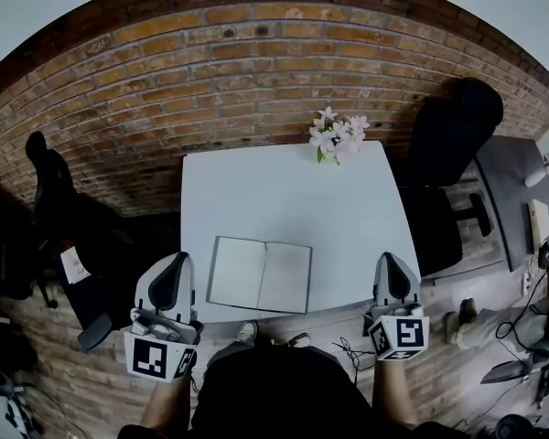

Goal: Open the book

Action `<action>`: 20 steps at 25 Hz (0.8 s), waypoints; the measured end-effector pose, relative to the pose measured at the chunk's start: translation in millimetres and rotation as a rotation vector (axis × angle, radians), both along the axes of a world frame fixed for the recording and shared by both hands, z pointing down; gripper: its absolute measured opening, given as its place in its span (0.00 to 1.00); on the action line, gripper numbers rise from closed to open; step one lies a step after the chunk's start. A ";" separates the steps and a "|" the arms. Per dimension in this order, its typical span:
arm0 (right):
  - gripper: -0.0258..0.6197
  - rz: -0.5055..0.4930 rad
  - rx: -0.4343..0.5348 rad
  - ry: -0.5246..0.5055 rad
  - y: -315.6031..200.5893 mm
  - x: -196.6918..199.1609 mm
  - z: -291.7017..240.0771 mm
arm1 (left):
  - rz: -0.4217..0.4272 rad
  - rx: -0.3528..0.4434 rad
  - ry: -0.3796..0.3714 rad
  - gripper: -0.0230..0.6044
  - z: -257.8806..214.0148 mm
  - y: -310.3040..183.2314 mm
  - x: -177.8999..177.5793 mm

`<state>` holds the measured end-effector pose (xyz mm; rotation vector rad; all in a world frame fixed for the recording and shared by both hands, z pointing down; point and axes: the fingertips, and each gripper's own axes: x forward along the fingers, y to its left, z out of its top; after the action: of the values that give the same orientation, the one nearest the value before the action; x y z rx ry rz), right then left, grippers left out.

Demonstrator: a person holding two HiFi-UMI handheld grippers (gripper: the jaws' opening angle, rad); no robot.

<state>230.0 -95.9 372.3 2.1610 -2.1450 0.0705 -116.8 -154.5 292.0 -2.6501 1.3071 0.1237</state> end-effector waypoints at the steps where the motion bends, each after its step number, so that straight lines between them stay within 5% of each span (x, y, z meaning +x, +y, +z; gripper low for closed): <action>1: 0.06 0.003 0.005 0.000 0.9 0.8 -2.8 | 0.001 0.005 0.001 0.08 -1.8 -0.3 0.0; 20: 0.06 -0.006 0.054 0.040 3.8 -15.5 -30.0 | 0.044 -0.013 0.045 0.08 1.3 -8.5 -1.0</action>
<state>214.4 -92.1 342.3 2.1657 -2.1560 -0.0313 -117.9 -162.9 293.3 -2.7029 1.2679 0.1822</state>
